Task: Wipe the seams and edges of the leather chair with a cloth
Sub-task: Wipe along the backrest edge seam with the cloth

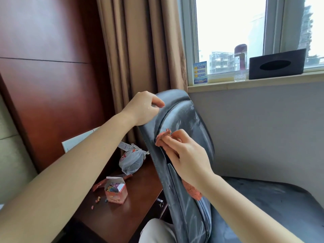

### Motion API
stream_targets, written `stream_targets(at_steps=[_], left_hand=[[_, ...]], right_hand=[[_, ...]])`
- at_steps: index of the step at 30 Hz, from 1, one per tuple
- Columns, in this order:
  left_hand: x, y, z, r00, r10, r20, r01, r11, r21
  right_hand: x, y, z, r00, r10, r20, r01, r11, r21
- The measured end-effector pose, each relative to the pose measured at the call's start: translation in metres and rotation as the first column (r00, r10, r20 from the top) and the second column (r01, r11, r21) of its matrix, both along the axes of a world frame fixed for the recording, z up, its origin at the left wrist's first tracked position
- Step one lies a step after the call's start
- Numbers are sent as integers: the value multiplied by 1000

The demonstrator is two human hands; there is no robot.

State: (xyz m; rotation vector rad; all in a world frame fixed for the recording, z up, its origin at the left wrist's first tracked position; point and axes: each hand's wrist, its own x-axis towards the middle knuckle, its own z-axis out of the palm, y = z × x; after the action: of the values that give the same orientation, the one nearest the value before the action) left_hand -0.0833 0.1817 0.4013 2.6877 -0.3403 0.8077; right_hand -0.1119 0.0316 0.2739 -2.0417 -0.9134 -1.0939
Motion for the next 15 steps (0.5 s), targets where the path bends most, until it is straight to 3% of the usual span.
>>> stream_targets(at_steps=[3, 7, 11, 15], left_hand=[[7, 5, 1, 999, -22, 44, 22, 1000, 1], [23, 15, -3, 999, -10, 45, 13, 999, -51], [40, 18, -12, 1000, 14, 26, -12, 995, -102], [47, 22, -23, 992, 38, 116, -20, 987, -157]], right_hand=[[8, 13, 5, 992, -47, 119, 47, 999, 2], [23, 24, -2, 960, -189, 204, 221, 964, -147], [40, 14, -24, 931, -204, 304, 284, 926, -250], [49, 22, -21, 937, -208, 282, 262, 949, -173]])
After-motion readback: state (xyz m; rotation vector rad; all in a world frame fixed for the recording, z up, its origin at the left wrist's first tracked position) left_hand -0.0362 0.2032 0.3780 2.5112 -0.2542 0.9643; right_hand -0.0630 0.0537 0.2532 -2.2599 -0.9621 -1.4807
